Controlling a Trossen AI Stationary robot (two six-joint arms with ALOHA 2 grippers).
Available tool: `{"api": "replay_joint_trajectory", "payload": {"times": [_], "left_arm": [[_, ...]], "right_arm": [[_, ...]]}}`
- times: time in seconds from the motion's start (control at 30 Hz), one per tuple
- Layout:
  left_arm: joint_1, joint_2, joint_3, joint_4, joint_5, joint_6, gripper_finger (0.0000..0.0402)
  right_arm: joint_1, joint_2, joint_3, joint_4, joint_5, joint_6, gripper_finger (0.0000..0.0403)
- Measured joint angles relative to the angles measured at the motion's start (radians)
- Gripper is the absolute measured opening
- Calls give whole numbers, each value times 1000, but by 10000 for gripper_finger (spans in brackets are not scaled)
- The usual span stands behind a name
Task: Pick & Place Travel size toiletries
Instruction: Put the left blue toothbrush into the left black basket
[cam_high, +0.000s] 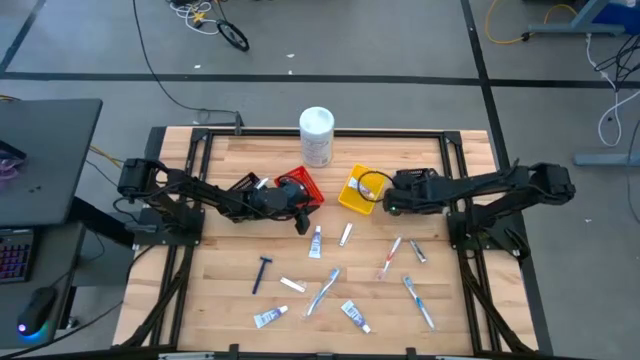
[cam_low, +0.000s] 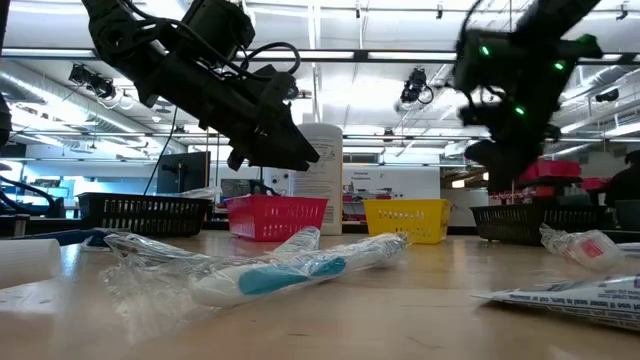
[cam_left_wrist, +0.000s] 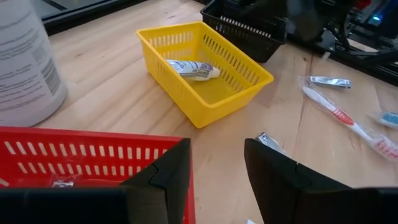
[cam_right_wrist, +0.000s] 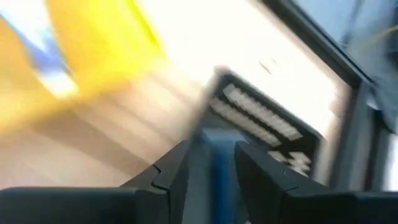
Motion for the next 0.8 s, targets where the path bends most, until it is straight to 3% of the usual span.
{"api": "replay_joint_trajectory", "payload": {"times": [0.1,0.2,0.3,0.4,0.5,0.67,0.8], "left_arm": [[2,0,0,1,-1,2,158],[4,0,0,1,-22,7,158],[5,0,0,3,-74,48,158],[6,0,0,9,-123,84,158],[5,0,1,12,-147,108,158],[7,0,1,14,-150,169,158],[7,0,1,11,-150,179,158]], "right_arm": [[0,0,19,199,-1,-46,137],[3,0,4,561,-76,-196,137],[3,9,-45,944,-270,-380,138],[4,21,-86,1233,-458,-464,138],[11,29,-122,1359,-548,-459,138],[50,29,-180,1343,-532,-383,138],[107,29,-206,1352,-614,-347,138]]}}
